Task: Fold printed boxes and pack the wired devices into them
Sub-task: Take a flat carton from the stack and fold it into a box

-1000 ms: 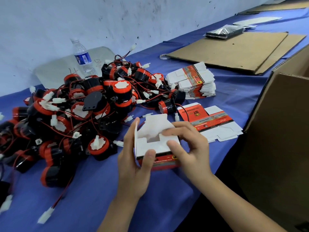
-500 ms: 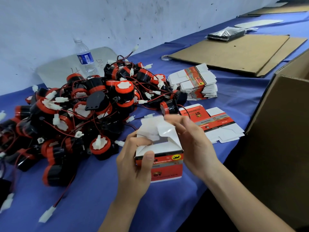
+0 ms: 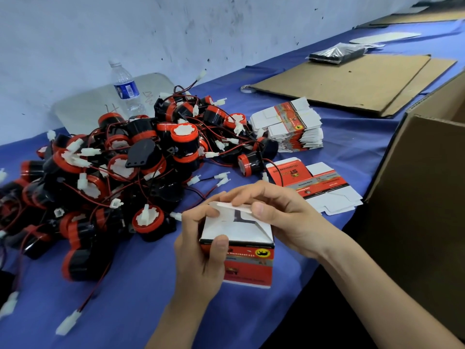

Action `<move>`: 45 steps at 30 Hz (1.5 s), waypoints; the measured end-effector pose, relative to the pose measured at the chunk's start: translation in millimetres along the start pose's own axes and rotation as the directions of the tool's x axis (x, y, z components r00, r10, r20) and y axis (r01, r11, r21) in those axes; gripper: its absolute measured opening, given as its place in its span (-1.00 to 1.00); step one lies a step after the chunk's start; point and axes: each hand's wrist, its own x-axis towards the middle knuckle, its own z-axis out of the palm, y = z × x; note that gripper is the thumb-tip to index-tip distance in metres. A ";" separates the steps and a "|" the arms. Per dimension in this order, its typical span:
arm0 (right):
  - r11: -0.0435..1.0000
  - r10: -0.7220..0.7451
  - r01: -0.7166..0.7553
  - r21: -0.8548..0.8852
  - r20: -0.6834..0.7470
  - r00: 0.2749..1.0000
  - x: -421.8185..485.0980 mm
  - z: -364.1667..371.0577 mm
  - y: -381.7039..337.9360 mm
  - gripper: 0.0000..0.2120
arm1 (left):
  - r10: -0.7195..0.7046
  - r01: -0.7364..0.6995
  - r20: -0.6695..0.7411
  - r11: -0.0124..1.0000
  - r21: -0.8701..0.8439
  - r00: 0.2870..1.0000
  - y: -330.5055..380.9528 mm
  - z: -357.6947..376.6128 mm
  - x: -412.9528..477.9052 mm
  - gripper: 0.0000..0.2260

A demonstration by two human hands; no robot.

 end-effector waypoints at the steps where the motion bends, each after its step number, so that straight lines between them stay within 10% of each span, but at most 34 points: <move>1: 1.000 0.016 -0.016 0.024 0.014 1.000 -1.1 -0.1 -0.1 -0.84 | 0.004 -0.004 0.010 1.000 0.003 1.000 -0.1 0.0 -0.4 -0.78; 8: 0.985 0.152 -0.156 -0.069 -0.053 0.987 -2.9 3.2 -1.4 -0.98 | -0.015 0.014 0.009 1.000 0.021 1.000 -2.6 1.1 -1.0 -0.71; 17: 0.833 0.254 -0.231 -0.502 -0.023 0.967 12.4 11.5 -29.3 -0.56 | 0.032 -0.031 -0.027 0.999 0.029 0.999 -5.4 3.8 0.3 -0.69; 21: 0.832 0.305 -0.247 -0.497 0.037 0.952 14.7 9.2 -31.0 -0.52 | 0.050 -0.049 -0.015 0.998 0.051 0.999 -5.2 2.4 0.5 -0.66; 25: 0.924 0.358 -0.360 -0.126 -0.038 0.933 13.8 2.9 -26.1 -0.63 | 0.047 -0.047 -0.026 0.999 0.011 0.999 -4.8 -0.4 0.8 -0.49; 29: 0.824 0.502 -0.507 -0.253 -0.088 0.860 11.2 -5.5 -24.0 -0.58 | 0.046 -0.056 0.049 0.976 0.211 0.998 -6.7 -8.4 6.0 -0.46; 33: 0.883 0.263 -0.307 -0.355 -0.168 0.950 10.7 3.6 -28.1 -0.44 | -0.122 0.246 -0.369 0.918 0.312 0.921 -18.1 -18.1 18.1 -0.69; 35: 0.731 -0.055 -0.074 -0.679 -0.166 0.985 13.3 11.7 -29.9 -0.30 | -0.112 0.395 -0.523 0.791 0.467 0.845 -30.0 -27.6 18.4 -0.62; 38: -0.005 -0.315 0.160 -0.987 0.154 0.937 17.9 20.8 -14.5 -0.33 | -0.300 0.546 -0.491 0.674 0.498 0.818 -45.3 -36.5 15.9 -0.42; 40: -0.287 -0.267 0.166 -0.943 0.245 0.932 16.1 24.5 8.6 -0.36 | -0.367 0.545 -0.407 0.633 0.550 0.836 -49.8 -40.8 14.5 -0.34; 45: -0.328 -0.145 0.211 -0.921 0.269 0.952 -9.9 19.8 61.3 -0.35 | -0.407 0.487 -0.289 0.566 0.665 0.867 -54.9 -50.6 13.2 -0.27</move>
